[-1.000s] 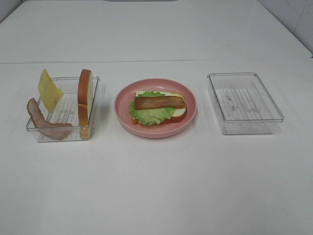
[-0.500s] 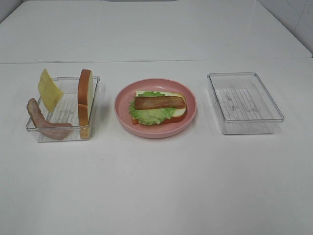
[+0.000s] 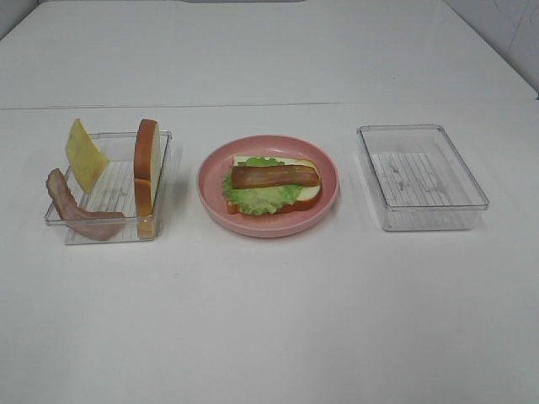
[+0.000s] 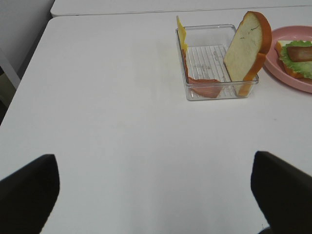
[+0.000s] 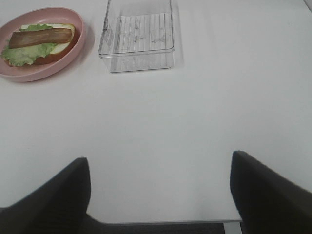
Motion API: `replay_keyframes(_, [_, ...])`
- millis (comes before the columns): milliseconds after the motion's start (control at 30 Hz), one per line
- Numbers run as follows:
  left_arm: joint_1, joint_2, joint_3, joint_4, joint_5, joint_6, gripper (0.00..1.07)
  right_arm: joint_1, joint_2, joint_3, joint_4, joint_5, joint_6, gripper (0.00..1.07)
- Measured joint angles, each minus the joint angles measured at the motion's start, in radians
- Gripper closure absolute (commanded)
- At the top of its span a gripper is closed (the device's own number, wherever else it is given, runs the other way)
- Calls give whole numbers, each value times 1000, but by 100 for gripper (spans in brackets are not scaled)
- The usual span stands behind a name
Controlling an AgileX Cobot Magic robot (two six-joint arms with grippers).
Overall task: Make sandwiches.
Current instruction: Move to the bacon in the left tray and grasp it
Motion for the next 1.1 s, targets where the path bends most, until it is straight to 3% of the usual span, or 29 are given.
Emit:
replay_keyframes(200, [0,58,-6,0,14,0,4,0,0,0,0,0,0,32])
replay_keyframes(400, [0,320,-113,-1,125,-6,4,0,0,0,0,0,0,32])
replay_keyframes(467, [0,479,-209,0,140,-40,4,0,0,0,0,0,0,32])
replay_keyframes(600, [0,649,-297,2,139,-67,4,0,0,0,0,0,0,32])
replay_keyframes(633, [0,752,-367,9,140,-71,4,0,0,0,0,0,0,32])
replay_keyframes(700, [0,797,-396,17,140,-67,4,0,0,0,0,0,0,32])
replay_keyframes(733, [0,896,-465,28,140,-44,4,0,0,0,0,0,0,32])
replay_keyframes(800, [0,948,-498,28,140,-29,4,0,0,0,0,0,0,32])
replay_keyframes(833, [0,1054,-558,28,140,-9,4,0,0,0,0,0,0,32])
replay_keyframes(1100, [-12,1421,-780,48,138,16,4,0,0,0,0,0,0,32])
